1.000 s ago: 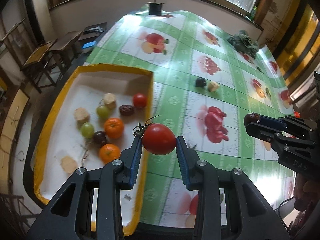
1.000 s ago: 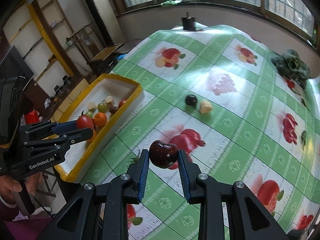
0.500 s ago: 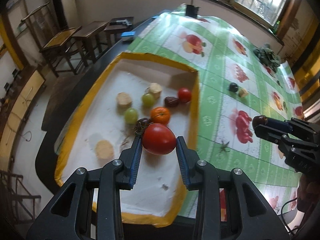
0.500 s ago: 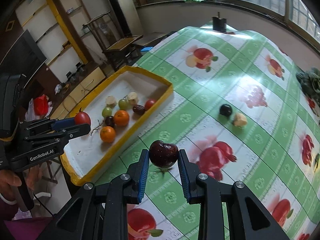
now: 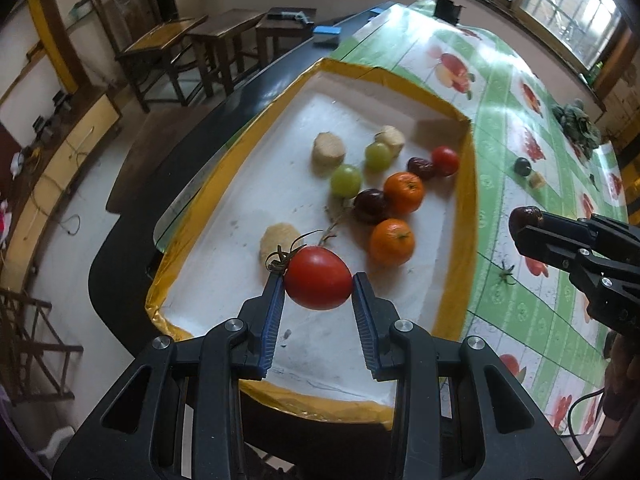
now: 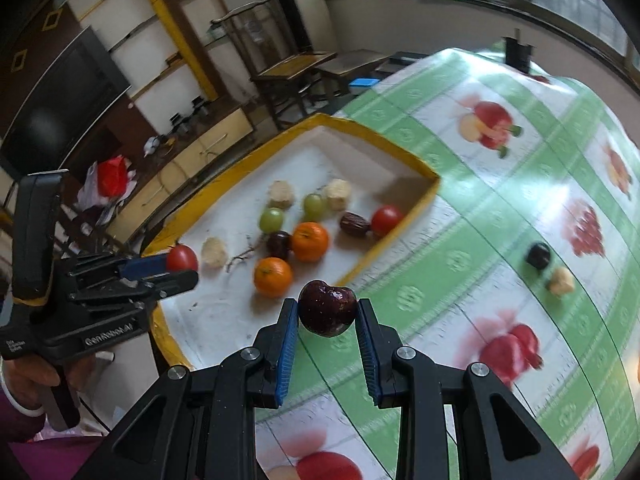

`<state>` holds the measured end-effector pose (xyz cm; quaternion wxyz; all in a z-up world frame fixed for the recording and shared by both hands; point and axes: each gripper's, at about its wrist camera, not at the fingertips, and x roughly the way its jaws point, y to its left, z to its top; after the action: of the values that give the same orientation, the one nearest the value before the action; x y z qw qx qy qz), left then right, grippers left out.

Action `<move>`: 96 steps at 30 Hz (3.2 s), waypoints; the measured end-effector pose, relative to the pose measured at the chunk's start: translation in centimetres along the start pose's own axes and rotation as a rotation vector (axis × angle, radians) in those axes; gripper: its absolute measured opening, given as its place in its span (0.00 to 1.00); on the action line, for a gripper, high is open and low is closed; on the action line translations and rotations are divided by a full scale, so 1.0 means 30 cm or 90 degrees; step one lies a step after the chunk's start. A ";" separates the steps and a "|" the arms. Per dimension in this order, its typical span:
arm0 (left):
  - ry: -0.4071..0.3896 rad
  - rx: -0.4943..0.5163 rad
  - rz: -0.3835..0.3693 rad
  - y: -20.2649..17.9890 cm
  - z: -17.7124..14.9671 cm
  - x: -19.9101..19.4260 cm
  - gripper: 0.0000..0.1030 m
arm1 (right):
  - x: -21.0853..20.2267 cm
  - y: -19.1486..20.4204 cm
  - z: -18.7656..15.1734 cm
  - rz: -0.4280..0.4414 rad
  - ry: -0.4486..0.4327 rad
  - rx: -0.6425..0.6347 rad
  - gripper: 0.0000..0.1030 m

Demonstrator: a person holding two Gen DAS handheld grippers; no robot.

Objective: Organize fruits
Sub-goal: 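Carry the cherry tomato and dark red plum over the white tray, then lower both held items into the tray and open both grippers, then move both open grippers back toward the black plum and biscuit cube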

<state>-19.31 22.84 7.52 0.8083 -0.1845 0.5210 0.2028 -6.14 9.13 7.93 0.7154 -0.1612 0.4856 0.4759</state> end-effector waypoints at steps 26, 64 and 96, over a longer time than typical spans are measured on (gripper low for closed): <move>0.007 0.004 0.000 0.019 0.142 0.123 0.33 | 0.218 0.059 0.111 -0.019 0.078 -0.071 0.27; -0.022 0.001 -0.012 -0.037 0.204 0.068 0.61 | 0.069 -0.054 0.029 0.007 0.027 0.049 0.37; 0.002 0.167 -0.093 -0.510 0.248 0.092 0.61 | -0.118 -0.521 -0.173 -0.115 -0.048 0.266 0.39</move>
<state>-4.60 14.02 9.22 0.8371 -0.1151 0.5297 0.0731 3.86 -4.06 4.84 0.7904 -0.0347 0.5302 0.3049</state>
